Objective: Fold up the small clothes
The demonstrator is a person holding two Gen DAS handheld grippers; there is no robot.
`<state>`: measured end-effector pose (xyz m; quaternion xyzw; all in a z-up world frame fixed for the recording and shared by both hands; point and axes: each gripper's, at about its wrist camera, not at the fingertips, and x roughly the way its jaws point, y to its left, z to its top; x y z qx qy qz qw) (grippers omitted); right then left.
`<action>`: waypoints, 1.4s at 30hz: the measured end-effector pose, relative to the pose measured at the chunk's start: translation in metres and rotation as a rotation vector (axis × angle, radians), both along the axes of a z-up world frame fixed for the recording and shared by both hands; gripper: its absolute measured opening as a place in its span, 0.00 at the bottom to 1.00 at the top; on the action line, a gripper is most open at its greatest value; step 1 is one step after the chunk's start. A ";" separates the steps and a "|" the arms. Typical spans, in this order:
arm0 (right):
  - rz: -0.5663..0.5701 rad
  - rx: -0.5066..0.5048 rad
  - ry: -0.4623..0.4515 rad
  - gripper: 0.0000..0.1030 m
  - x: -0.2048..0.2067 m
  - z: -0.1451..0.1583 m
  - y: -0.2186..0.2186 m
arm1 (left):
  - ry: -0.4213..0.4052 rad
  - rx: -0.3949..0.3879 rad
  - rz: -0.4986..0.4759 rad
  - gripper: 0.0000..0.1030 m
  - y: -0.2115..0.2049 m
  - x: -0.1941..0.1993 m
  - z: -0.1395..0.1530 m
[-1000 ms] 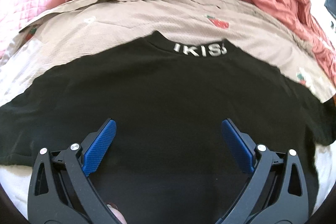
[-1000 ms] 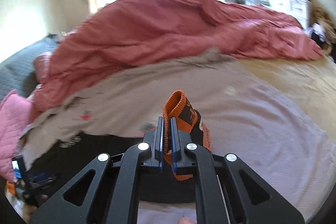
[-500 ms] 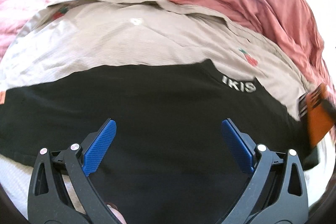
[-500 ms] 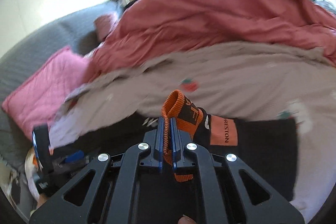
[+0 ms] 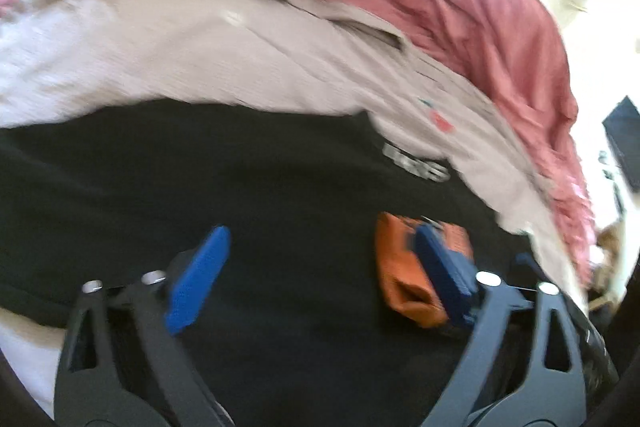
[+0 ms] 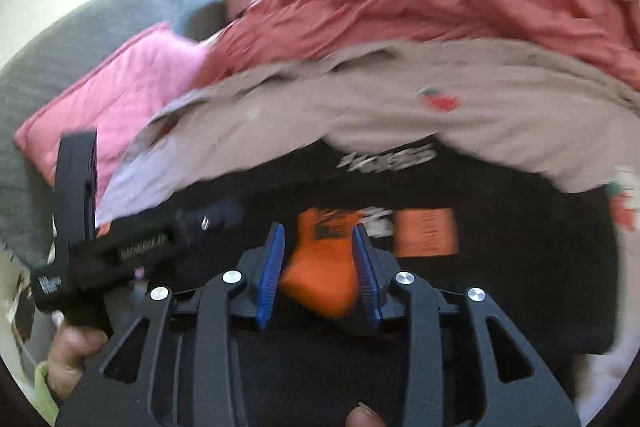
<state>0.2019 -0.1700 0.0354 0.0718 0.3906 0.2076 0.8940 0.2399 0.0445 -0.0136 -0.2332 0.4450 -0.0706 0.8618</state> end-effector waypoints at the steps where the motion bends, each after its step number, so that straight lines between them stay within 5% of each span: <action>1: -0.038 -0.017 -0.015 0.33 -0.002 0.004 -0.015 | 0.012 -0.046 -0.042 0.62 -0.009 0.003 -0.004; 3: -0.103 -0.037 -0.033 0.34 -0.005 0.008 -0.036 | 0.038 -0.075 -0.097 0.58 -0.025 0.006 -0.012; 7: -0.227 -0.024 -0.025 0.35 -0.015 0.005 -0.087 | 0.051 0.029 -0.130 0.54 -0.060 0.009 -0.022; 8: -0.257 -0.027 -0.027 0.35 -0.020 0.004 -0.098 | 0.037 0.052 -0.140 0.27 -0.067 0.009 -0.021; 9: -0.272 -0.028 -0.028 0.35 -0.019 0.003 -0.103 | 0.025 0.078 -0.149 0.19 -0.076 0.009 -0.020; 13: -0.348 -0.027 -0.023 0.35 -0.025 -0.001 -0.129 | -0.031 0.116 -0.189 0.05 -0.086 0.006 -0.012; 16: -0.388 -0.028 -0.022 0.35 -0.023 -0.002 -0.140 | -0.103 0.096 -0.176 0.04 -0.073 0.005 0.009; 21: -0.390 -0.028 -0.034 0.35 -0.019 0.000 -0.138 | -0.208 0.178 -0.078 0.05 -0.031 -0.001 0.050; 29: -0.302 -0.146 0.001 0.35 0.000 -0.016 -0.094 | -0.018 0.195 -0.002 0.06 0.011 0.007 0.010; 34: -0.209 -0.215 0.032 0.35 0.018 -0.037 -0.062 | 0.010 0.233 0.008 0.11 0.014 0.008 0.003; 42: -0.224 -0.282 0.154 0.35 0.043 -0.080 -0.061 | 0.046 0.290 0.074 0.12 0.033 0.017 -0.015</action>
